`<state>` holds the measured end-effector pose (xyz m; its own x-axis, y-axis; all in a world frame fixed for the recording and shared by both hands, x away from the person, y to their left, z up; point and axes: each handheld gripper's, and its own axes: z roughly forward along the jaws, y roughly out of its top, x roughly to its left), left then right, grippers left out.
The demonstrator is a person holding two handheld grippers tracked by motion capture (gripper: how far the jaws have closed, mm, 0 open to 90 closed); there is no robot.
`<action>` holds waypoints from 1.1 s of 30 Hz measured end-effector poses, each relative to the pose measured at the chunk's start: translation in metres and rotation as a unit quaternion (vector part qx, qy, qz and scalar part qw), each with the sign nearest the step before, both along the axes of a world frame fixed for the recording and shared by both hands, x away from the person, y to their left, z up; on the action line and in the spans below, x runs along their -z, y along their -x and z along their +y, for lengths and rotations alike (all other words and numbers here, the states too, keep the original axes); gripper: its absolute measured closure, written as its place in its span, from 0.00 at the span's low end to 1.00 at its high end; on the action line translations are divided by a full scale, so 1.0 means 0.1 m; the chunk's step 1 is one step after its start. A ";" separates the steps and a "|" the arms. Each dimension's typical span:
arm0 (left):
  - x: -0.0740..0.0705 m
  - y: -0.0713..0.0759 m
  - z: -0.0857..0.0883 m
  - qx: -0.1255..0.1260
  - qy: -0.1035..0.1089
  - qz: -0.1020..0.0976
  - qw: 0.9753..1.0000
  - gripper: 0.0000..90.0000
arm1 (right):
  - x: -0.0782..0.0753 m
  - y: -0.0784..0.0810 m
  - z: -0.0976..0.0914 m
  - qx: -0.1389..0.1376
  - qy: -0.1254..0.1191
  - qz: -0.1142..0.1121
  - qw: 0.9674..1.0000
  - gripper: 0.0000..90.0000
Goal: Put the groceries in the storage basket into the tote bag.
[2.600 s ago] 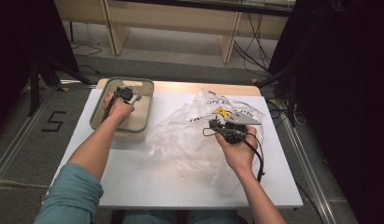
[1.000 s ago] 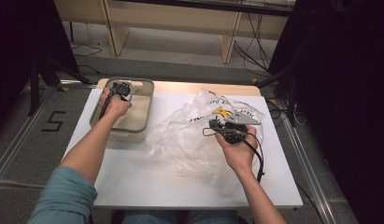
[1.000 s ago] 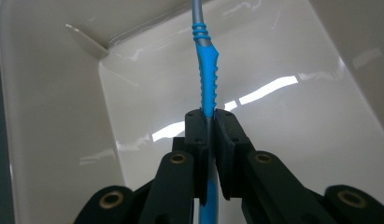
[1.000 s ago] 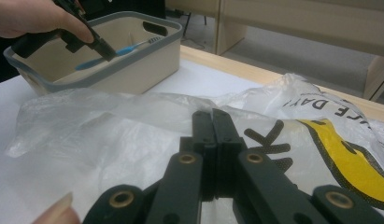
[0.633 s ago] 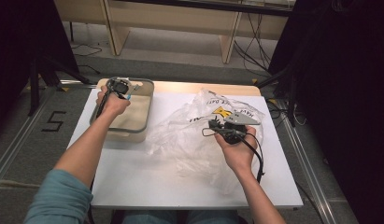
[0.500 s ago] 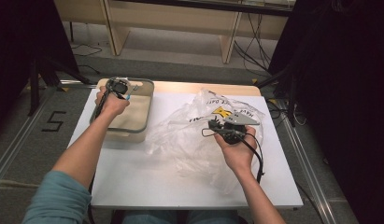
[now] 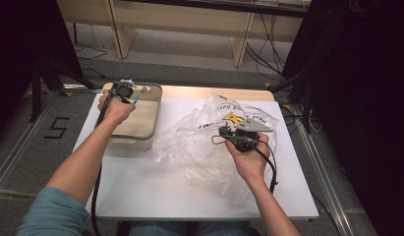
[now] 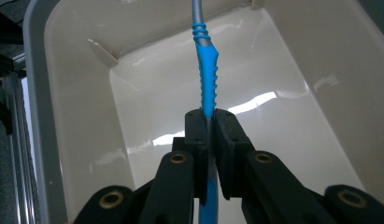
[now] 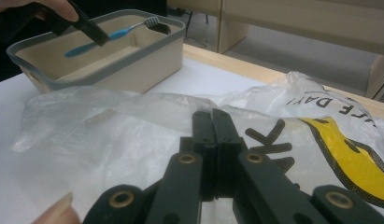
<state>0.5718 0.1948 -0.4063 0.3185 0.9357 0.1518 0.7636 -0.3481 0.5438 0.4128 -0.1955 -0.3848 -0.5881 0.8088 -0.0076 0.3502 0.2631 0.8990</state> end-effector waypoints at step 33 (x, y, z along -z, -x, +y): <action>-0.22 0.27 0.02 0.020 0.038 -0.038 0.998 0.94 | 0.01 0.00 0.00 -0.002 -0.001 0.004 1.000 1.00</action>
<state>0.5452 0.1968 -0.3839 0.3457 0.9324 0.1051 0.7054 -0.3321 0.6261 0.4126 -0.1953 -0.3859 -0.5916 0.8062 -0.0006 0.3565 0.2623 0.8967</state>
